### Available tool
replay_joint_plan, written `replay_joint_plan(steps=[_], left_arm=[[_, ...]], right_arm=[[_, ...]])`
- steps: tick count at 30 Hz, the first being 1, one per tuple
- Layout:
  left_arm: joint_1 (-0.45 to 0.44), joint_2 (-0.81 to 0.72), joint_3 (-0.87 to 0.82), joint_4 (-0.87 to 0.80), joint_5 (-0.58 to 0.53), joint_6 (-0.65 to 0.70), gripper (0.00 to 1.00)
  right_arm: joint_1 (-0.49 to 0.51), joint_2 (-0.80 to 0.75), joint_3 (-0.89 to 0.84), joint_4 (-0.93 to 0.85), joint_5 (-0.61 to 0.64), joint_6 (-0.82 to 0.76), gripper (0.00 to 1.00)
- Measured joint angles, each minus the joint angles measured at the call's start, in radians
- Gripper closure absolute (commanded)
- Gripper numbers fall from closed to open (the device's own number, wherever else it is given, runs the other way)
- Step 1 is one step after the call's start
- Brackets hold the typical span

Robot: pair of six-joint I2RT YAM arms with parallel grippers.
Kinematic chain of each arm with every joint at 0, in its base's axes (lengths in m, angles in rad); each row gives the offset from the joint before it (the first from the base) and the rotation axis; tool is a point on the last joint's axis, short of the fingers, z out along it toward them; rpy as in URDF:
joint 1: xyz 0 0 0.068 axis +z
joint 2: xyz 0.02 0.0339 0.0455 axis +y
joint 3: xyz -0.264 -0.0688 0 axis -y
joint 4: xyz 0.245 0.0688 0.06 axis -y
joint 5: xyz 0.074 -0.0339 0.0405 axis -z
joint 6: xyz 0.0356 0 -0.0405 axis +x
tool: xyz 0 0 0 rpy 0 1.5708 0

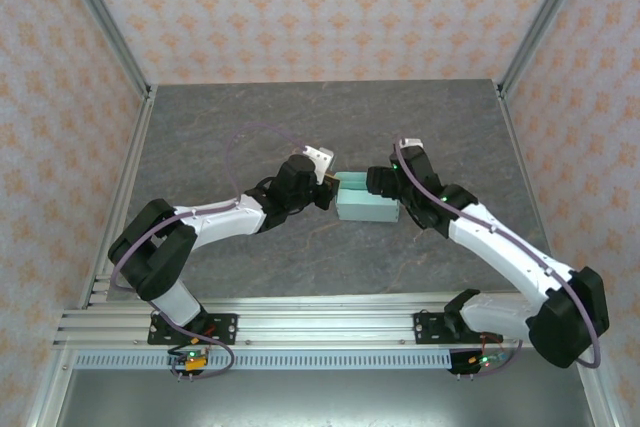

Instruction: Fold the paper box

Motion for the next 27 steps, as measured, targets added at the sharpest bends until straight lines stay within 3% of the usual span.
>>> replay_joint_plan(steps=[9,15,20,27], left_arm=[[0.000,0.000,0.000,-0.004,0.000,0.008,0.89],[0.000,0.000,0.000,-0.008,0.000,0.018,0.89],[0.000,0.000,0.006,-0.026,0.000,0.030,0.89],[0.000,-0.001,0.019,-0.057,0.004,0.052,0.89]], right_arm=[[-0.074,-0.068,0.063,-0.122,0.029,0.043,0.01],[-0.117,-0.086,0.058,-0.159,-0.128,0.000,0.01],[-0.116,-0.091,-0.039,-0.109,-0.296,-0.141,0.01],[-0.041,-0.114,-0.083,-0.121,-0.319,-0.563,0.01]])
